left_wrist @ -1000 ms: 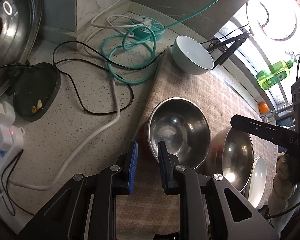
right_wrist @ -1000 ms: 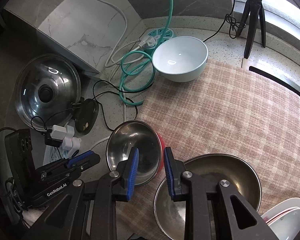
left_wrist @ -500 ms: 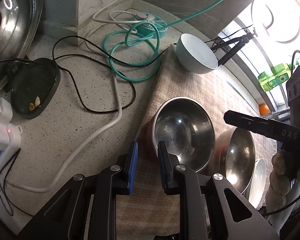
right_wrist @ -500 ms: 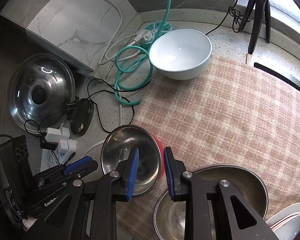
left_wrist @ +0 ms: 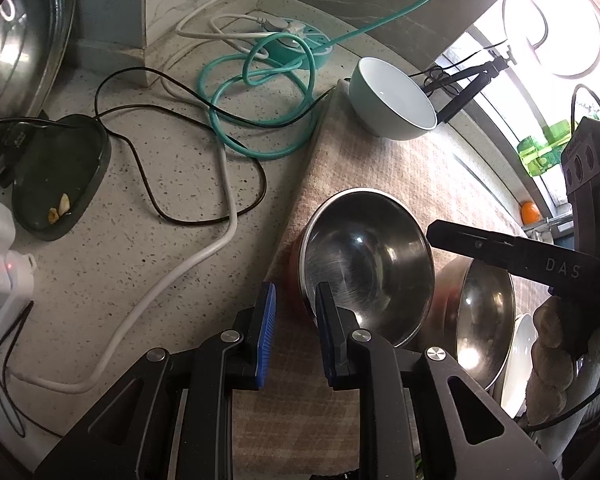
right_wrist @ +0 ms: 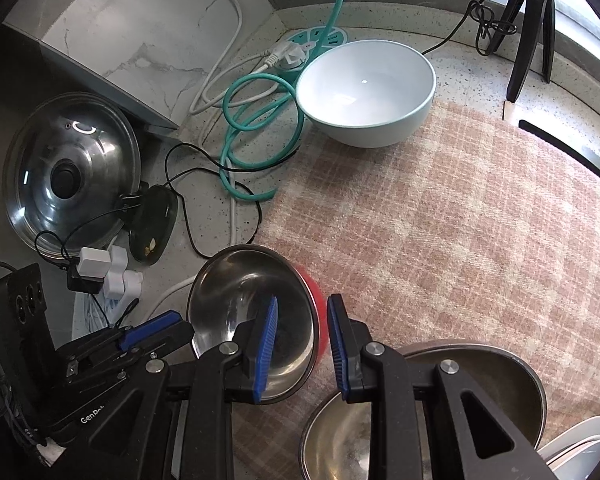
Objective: Organize plates and bowls
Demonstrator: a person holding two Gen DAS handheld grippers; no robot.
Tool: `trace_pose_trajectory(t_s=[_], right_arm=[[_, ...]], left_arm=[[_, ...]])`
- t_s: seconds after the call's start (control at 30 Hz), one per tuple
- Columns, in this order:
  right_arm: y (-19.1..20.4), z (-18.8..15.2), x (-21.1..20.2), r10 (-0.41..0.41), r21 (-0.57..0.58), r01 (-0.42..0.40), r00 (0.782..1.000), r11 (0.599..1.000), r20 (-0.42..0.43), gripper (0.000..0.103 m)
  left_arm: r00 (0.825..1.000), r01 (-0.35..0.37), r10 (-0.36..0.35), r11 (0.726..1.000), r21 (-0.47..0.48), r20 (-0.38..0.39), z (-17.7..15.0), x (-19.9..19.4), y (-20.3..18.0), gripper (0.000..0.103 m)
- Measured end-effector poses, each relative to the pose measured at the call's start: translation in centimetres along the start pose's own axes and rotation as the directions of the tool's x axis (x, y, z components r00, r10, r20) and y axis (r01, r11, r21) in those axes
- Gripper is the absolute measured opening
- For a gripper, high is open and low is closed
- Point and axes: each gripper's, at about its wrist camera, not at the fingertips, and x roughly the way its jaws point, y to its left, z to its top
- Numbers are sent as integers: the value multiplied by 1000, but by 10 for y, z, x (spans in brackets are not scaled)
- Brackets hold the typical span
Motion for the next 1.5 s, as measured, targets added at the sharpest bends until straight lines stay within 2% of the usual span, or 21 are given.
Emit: trace_pose_trajectory(t_s=[0.27,0.43,0.5,0.63,0.77,0.93,1.23,1.5], right_arm=[[-2,-2,8,-15,-13,14,1000,1000,-16,22],[-4,-3,12,-9,-10,9,999,1000,-30,17],[-5,-3,13,-9,-8,9,999,1000,-36,15],[-6,-4,14,-2,1,2,999,1000,-40,11],[-5,-5,15,2,2,-2,999,1000,-45,6],[-4,-6,13,4,12,-3,999,1000,-36,6],[-2,-7,-1,31,25,-31,999,999,-12,6],[1,-8,-32,56,34,-58,997,998,47,6]], left_arm=[[1000,-5,5,1000,18,-12,-1,5,-2,19],[1000,-3,3,1000,27,-17,-1,7,-3,18],[1000,8,-8,1000,22,-20,-1,8,-2,12],[1000,13,-12,1000,28,-17,-1,9,-3,8],[1000,14,-13,999,34,-16,0,9,-6,8],[1000,5,-5,1000,29,-11,1,8,-6,8],[999,-16,13,998,54,46,7,-10,-13,8],[995,-20,11,996,90,101,14,-30,-28,8]])
